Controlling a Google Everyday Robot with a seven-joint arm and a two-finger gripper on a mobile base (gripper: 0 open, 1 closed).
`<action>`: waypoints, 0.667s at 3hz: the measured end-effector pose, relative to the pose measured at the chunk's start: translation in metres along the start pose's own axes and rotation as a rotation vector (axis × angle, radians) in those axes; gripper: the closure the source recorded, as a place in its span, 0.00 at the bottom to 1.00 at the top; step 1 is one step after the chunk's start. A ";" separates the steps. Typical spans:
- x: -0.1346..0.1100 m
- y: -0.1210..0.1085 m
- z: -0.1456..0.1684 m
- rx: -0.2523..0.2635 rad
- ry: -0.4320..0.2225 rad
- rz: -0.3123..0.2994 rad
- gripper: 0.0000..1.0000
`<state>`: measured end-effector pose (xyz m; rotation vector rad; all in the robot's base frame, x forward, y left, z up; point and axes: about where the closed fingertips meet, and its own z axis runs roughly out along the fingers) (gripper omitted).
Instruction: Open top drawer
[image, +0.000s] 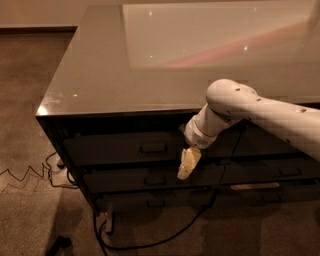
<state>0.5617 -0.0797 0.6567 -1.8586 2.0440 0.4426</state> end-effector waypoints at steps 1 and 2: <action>0.005 0.003 0.011 -0.030 0.025 -0.001 0.18; 0.004 0.003 0.008 -0.030 0.025 -0.001 0.41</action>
Offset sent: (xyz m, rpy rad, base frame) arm -0.0191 -0.0257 -0.0712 -0.1368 0.1637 0.0392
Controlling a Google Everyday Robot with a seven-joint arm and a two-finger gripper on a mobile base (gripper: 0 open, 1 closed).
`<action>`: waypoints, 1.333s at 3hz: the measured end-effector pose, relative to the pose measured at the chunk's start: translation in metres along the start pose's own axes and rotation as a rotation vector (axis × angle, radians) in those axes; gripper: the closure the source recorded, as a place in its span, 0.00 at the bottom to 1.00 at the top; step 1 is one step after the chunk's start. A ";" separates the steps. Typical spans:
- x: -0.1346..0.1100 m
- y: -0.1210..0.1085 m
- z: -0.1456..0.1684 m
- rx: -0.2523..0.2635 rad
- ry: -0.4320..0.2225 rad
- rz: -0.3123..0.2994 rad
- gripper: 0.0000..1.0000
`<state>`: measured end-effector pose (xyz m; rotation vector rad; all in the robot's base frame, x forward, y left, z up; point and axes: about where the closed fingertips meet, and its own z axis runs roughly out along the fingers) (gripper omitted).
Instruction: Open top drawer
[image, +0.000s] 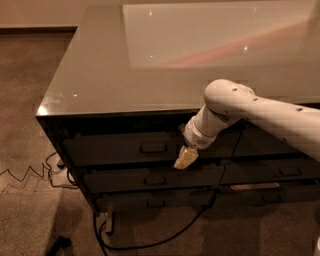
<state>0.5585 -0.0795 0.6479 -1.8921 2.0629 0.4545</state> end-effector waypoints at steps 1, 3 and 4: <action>-0.002 0.000 -0.005 0.000 0.000 0.000 0.64; -0.008 0.001 -0.017 0.000 0.000 0.000 1.00; -0.009 0.001 -0.021 0.000 0.000 0.000 1.00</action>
Offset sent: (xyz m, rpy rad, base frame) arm -0.0398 -0.0473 -0.0453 -0.1183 0.1393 -0.0194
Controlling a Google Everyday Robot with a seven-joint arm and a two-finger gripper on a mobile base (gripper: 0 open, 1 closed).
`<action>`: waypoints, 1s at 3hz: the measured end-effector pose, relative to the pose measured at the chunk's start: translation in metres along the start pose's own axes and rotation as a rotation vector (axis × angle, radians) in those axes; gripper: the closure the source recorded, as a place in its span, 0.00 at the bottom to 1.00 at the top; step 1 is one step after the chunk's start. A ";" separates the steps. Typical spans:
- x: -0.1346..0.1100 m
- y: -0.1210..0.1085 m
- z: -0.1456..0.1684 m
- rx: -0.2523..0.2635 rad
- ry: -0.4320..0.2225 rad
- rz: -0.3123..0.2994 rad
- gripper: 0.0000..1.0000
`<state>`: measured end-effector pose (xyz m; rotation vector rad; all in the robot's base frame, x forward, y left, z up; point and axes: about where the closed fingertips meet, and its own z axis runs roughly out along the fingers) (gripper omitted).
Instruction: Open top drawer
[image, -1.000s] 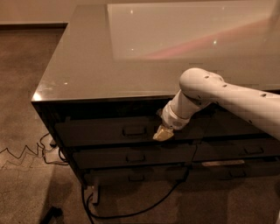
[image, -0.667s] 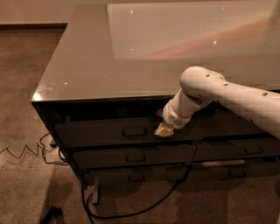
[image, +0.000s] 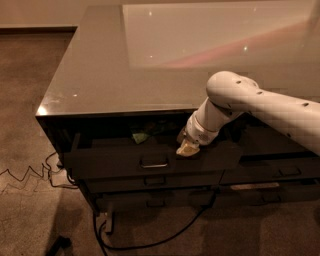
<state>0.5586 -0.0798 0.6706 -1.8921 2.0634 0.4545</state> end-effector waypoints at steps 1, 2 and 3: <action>0.000 0.000 0.000 0.000 0.000 0.000 0.81; 0.000 0.000 0.000 0.000 0.000 0.000 0.58; 0.000 0.000 0.000 0.000 0.000 0.000 0.35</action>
Offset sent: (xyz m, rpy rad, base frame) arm 0.0000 0.0000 0.0001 0.0000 0.0000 0.0001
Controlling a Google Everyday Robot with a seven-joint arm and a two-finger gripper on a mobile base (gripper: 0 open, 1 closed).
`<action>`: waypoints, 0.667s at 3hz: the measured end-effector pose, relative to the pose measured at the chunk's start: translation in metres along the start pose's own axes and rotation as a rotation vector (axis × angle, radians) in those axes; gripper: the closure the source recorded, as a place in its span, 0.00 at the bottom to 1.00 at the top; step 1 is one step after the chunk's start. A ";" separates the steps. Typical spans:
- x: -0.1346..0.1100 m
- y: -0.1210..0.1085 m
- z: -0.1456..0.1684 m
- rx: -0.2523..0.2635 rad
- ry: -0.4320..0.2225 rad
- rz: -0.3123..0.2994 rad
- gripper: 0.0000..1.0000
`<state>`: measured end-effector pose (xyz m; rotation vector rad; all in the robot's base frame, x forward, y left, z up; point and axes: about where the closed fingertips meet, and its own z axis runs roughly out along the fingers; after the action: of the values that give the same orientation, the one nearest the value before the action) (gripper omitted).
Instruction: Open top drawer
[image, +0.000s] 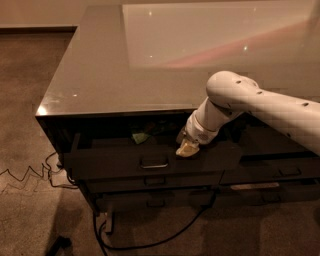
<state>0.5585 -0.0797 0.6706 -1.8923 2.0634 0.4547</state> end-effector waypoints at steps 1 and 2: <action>0.000 0.000 0.000 0.000 0.000 0.000 0.12; 0.000 0.000 0.000 0.000 0.000 0.000 0.00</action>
Offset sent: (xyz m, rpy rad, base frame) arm 0.0000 0.0000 0.0000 0.0000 0.0000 0.0000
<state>0.5585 -0.0797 0.6705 -1.8924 2.0634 0.4548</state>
